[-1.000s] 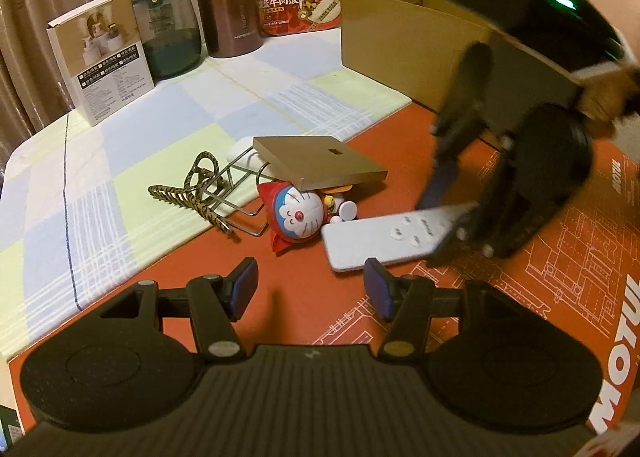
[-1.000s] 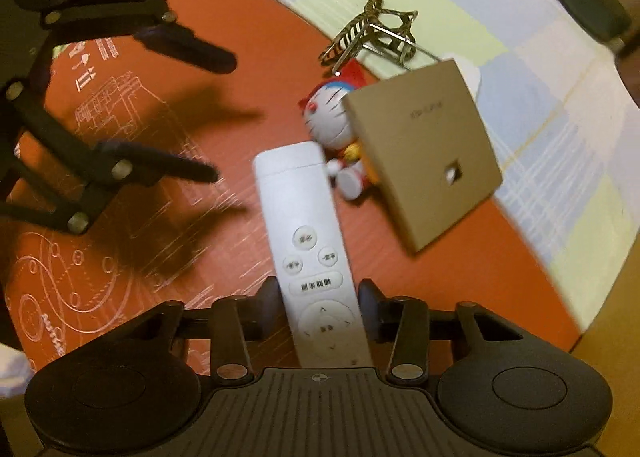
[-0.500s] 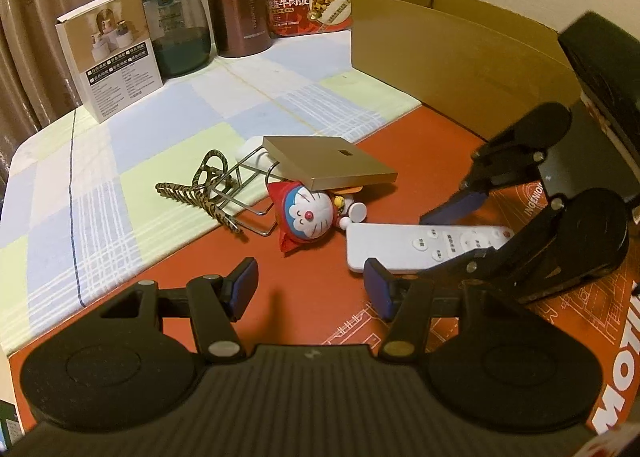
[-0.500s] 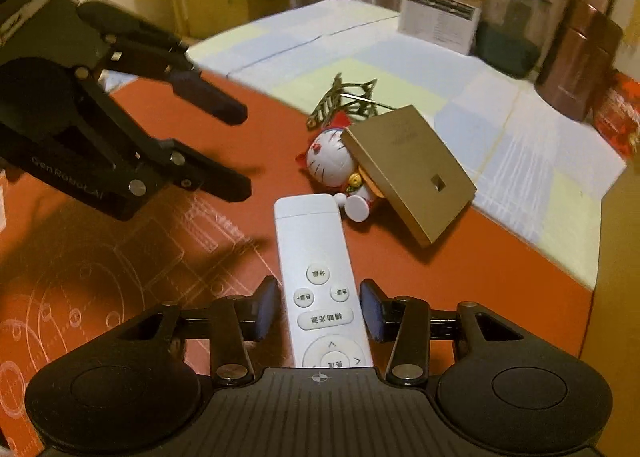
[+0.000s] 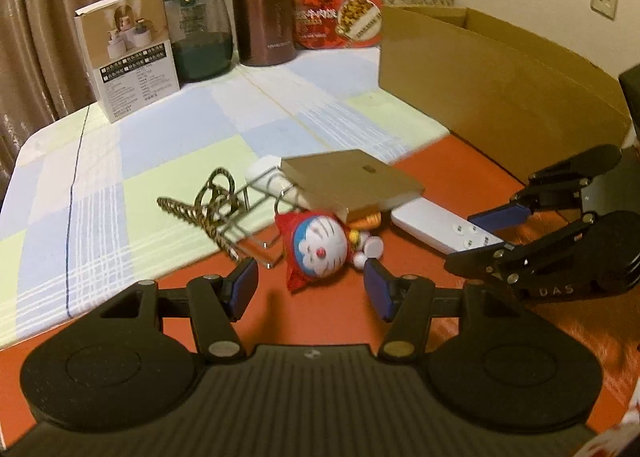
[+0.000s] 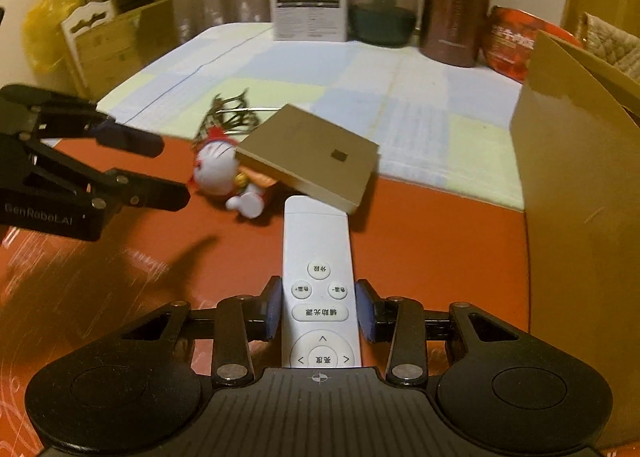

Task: Organize rigid objects
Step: 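Grasp the white remote with the right gripper, then grasp the Doraemon figure with the left gripper while the right gripper holds the white remote, then carry the Doraemon figure and white remote over the cardboard box, then open the left gripper to drop the figure while the right gripper releases the remote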

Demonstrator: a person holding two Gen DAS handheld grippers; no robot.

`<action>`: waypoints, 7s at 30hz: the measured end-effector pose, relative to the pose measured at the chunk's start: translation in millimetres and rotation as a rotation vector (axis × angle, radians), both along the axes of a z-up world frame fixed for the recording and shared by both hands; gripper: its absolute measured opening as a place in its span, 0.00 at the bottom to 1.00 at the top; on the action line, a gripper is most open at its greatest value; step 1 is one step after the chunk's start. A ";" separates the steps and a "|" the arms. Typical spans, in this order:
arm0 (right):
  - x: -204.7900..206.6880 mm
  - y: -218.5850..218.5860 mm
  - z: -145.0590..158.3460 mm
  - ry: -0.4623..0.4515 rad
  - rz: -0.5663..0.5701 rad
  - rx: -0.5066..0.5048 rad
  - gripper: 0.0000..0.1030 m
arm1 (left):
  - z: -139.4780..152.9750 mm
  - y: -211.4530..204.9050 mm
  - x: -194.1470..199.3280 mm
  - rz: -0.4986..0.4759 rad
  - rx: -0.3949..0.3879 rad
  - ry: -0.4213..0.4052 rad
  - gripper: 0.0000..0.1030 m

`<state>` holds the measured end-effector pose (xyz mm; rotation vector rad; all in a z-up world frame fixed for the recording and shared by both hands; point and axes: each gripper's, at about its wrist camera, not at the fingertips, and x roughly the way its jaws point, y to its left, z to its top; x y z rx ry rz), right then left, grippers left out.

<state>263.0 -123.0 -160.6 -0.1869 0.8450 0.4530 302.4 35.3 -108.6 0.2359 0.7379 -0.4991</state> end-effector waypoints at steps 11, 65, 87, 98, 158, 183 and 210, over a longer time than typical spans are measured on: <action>3.2 -18.1 -1.2 -0.010 -0.068 0.034 0.34 | -6.5 -28.7 9.4 0.136 -0.011 -0.028 0.80; -106.9 -68.1 12.1 0.090 -0.103 0.101 0.34 | -22.9 -46.2 -124.7 0.448 0.035 -0.052 0.70; -110.6 -70.1 14.6 0.084 -0.111 0.107 0.34 | -21.7 -48.0 -123.5 0.394 0.085 -0.038 0.62; -114.2 -71.9 25.8 0.062 -0.110 0.110 0.34 | -11.8 -49.7 -128.4 0.377 0.040 -0.032 0.62; -108.2 -221.5 172.9 -0.222 -0.333 0.163 0.34 | 131.8 -203.4 -125.1 0.140 -0.155 -0.155 0.62; 24.3 -272.2 142.4 -0.055 -0.332 0.221 0.34 | 104.1 -292.6 -0.4 -0.050 -0.013 -0.085 0.62; 26.2 -280.4 137.6 -0.057 -0.346 0.215 0.34 | 109.9 -281.7 0.9 -0.016 -0.007 -0.099 0.62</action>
